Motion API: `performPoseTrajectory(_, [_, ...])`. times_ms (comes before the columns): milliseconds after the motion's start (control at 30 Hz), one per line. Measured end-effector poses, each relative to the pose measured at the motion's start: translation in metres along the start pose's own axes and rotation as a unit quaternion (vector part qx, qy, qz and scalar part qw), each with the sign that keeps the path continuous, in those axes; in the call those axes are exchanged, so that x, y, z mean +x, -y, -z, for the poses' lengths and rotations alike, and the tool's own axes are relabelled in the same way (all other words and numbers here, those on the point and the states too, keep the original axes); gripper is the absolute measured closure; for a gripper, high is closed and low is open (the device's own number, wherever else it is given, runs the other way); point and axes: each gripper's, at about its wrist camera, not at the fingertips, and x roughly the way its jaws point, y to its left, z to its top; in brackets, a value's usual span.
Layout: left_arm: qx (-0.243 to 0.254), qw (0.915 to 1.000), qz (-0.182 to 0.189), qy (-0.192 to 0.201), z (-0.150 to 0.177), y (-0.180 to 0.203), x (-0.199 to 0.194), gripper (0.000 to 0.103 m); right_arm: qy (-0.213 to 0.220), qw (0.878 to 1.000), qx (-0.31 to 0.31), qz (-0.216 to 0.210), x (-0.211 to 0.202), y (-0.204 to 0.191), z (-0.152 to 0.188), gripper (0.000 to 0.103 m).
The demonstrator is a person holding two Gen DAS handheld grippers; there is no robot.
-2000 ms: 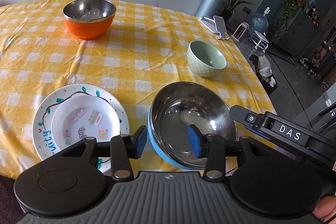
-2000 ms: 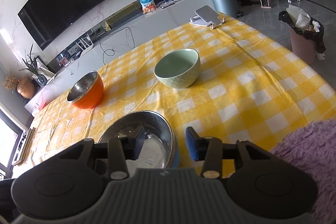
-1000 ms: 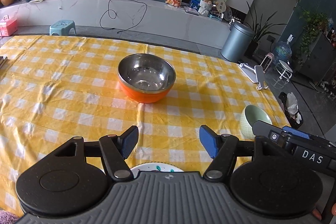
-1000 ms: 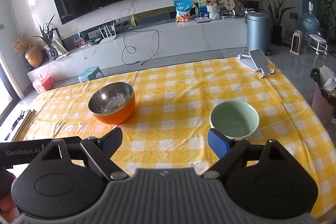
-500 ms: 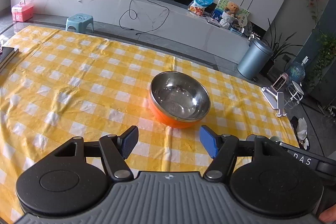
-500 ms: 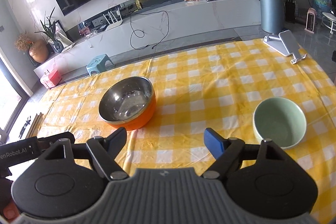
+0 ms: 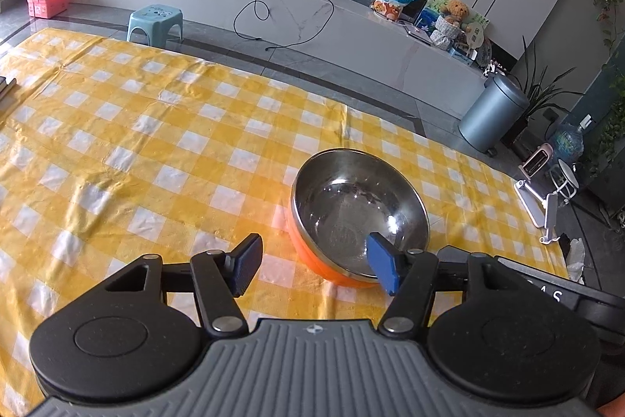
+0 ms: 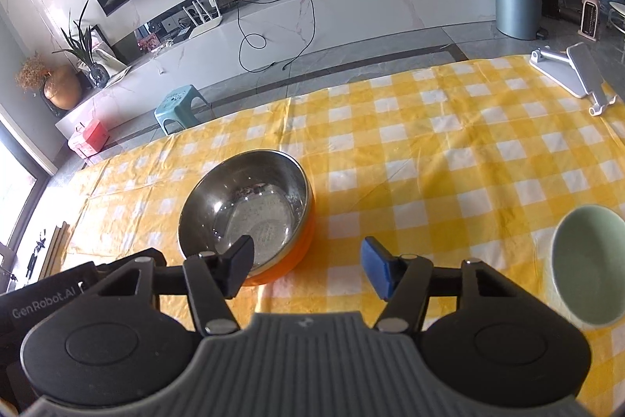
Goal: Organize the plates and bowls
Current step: 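Move both tools to the orange steel bowl rim and close on it, then carry the orange bowl with both tools and lower it into the blue bowl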
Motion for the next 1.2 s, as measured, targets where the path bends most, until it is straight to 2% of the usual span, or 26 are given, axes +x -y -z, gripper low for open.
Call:
performPoseTrajectory(233, [-0.002,0.9997,-0.024,-0.010,-0.011,-0.004,0.030,0.042,-0.017,1.000,-0.014,0.017,0.033,-0.005,-0.014,0.053])
performPoseTrajectory(333, [-0.001,0.9993,-0.036,-0.010,-0.017,-0.005,0.040,0.048,-0.024,0.999,-0.014,0.020,0.045,-0.006,-0.018,0.057])
performPoseTrajectory(467, [0.006,0.9990,-0.041,-0.014,-0.020,-0.003,0.050,0.060,-0.031,0.999,-0.017,0.025,0.058,-0.008,-0.021,0.061])
performPoseTrajectory(567, [0.011,0.9989,-0.042,-0.018,-0.020,-0.001,0.055,0.069,-0.040,0.999,-0.014,0.026,0.065,-0.008,-0.021,0.072])
performPoseTrajectory(733, [0.011,0.9990,-0.040,-0.019,-0.019,0.000,0.059,0.084,-0.040,0.999,-0.017,0.029,0.069,-0.008,-0.021,0.078])
performPoseTrajectory(800, [0.015,0.9990,-0.038,-0.019,-0.018,0.000,0.060,0.091,-0.041,0.999,-0.016,0.030,0.070,-0.008,-0.021,0.084])
performPoseTrajectory(933, [0.022,0.9987,-0.041,-0.019,-0.018,0.004,0.058,0.093,-0.042,0.999,-0.014,0.025,0.071,-0.008,-0.021,0.094])
performPoseTrajectory(1200, [0.028,0.9977,-0.057,-0.023,-0.014,0.007,0.046,0.095,-0.042,0.998,-0.029,0.030,0.061,-0.014,-0.016,0.095])
